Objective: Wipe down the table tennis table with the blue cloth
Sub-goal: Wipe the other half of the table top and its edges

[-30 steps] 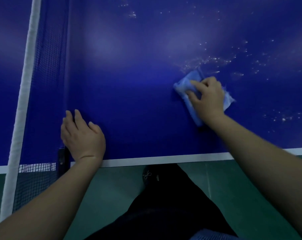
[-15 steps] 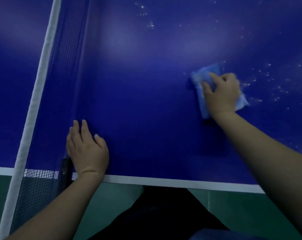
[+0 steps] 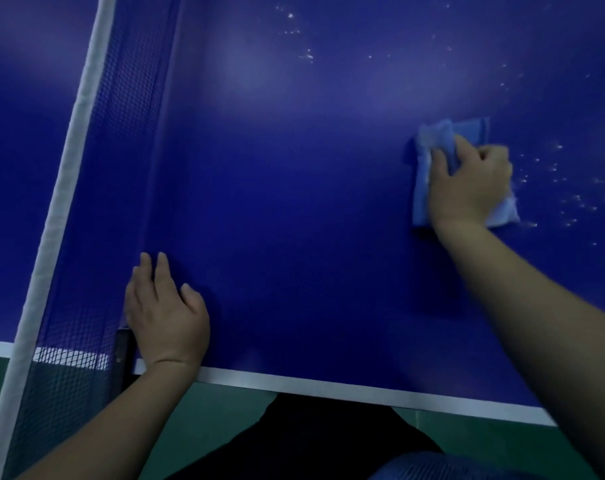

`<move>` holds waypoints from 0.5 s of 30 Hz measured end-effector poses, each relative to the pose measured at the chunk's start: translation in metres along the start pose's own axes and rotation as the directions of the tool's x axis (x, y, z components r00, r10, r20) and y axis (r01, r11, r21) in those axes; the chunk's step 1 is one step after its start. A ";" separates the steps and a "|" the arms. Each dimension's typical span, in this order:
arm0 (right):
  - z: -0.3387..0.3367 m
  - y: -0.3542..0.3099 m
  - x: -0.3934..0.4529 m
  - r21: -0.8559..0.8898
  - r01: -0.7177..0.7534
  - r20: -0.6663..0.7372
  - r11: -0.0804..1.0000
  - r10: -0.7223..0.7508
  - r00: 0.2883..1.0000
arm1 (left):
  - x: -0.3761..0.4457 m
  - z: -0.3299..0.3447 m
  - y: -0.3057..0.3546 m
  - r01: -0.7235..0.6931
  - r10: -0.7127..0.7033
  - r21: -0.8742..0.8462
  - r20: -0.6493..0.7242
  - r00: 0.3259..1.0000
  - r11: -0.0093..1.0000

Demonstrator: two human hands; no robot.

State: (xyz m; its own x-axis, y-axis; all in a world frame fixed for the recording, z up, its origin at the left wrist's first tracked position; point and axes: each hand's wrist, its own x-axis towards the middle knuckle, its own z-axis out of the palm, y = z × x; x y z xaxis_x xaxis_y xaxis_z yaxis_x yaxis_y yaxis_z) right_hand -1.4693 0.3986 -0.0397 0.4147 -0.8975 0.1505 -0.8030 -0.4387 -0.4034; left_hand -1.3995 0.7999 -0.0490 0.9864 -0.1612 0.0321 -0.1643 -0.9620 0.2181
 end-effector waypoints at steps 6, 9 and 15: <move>0.006 -0.037 -0.035 0.115 0.466 0.182 0.877 -0.480 0.858 | 0.000 0.000 -0.001 -0.004 0.004 0.012 0.001 1.000 1.000; 0.016 -0.031 0.028 0.019 0.392 0.155 0.920 -0.390 0.908 | 0.001 0.000 0.000 -0.009 0.009 0.013 -0.003 1.000 1.000; -0.003 0.000 -0.023 0.010 -0.042 -0.017 0.999 0.042 0.999 | 0.001 0.001 0.001 -0.006 0.006 0.018 0.017 1.000 1.000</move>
State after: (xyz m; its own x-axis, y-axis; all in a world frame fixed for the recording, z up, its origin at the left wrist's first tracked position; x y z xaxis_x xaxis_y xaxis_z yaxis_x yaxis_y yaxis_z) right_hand -1.4803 0.4193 -0.0408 0.3730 -0.9158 0.1488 -0.8156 -0.4001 -0.4180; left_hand -1.3985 0.7989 -0.0497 0.9852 -0.1704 0.0172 -0.1704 -0.9648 0.2003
